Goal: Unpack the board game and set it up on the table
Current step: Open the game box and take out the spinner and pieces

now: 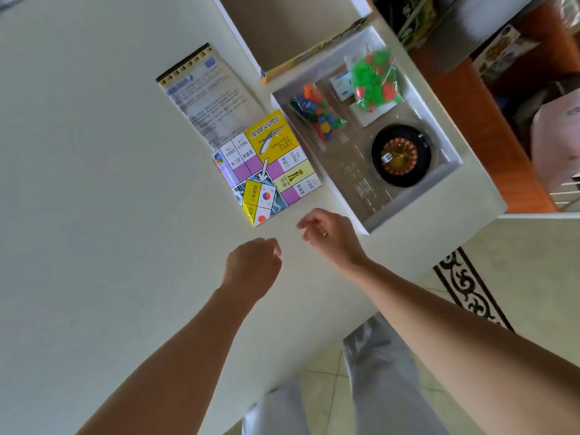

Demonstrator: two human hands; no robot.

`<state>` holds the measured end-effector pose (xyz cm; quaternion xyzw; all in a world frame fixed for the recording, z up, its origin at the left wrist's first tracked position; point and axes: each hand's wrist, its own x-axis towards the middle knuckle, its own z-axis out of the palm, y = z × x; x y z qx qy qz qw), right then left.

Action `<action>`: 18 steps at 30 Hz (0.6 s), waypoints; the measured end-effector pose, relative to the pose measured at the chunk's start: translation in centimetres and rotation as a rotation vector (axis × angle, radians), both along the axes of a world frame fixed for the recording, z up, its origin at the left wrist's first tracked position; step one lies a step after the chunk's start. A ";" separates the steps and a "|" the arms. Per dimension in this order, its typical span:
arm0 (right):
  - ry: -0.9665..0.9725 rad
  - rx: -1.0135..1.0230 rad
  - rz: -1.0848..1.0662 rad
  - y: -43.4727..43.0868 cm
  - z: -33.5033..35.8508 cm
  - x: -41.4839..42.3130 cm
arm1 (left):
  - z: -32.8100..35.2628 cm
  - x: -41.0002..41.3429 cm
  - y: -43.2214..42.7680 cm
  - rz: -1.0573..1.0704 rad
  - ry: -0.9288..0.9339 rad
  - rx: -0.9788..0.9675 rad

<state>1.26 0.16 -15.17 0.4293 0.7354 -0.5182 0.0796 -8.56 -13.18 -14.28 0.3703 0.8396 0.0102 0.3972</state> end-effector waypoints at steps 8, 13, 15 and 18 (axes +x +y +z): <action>-0.050 0.315 -0.069 16.4 -0.2 4.1 | 1.0 3.6 13.4 0.081 0.000 0.308; -0.282 0.352 0.000 24.3 -0.9 7.0 | -0.3 4.9 22.0 0.052 0.033 0.277; -0.326 0.322 0.063 25.9 -1.2 7.7 | -0.8 5.2 24.6 0.010 0.078 0.221; -0.296 0.303 0.155 27.1 -1.9 8.2 | -1.7 5.8 27.8 0.003 0.146 0.118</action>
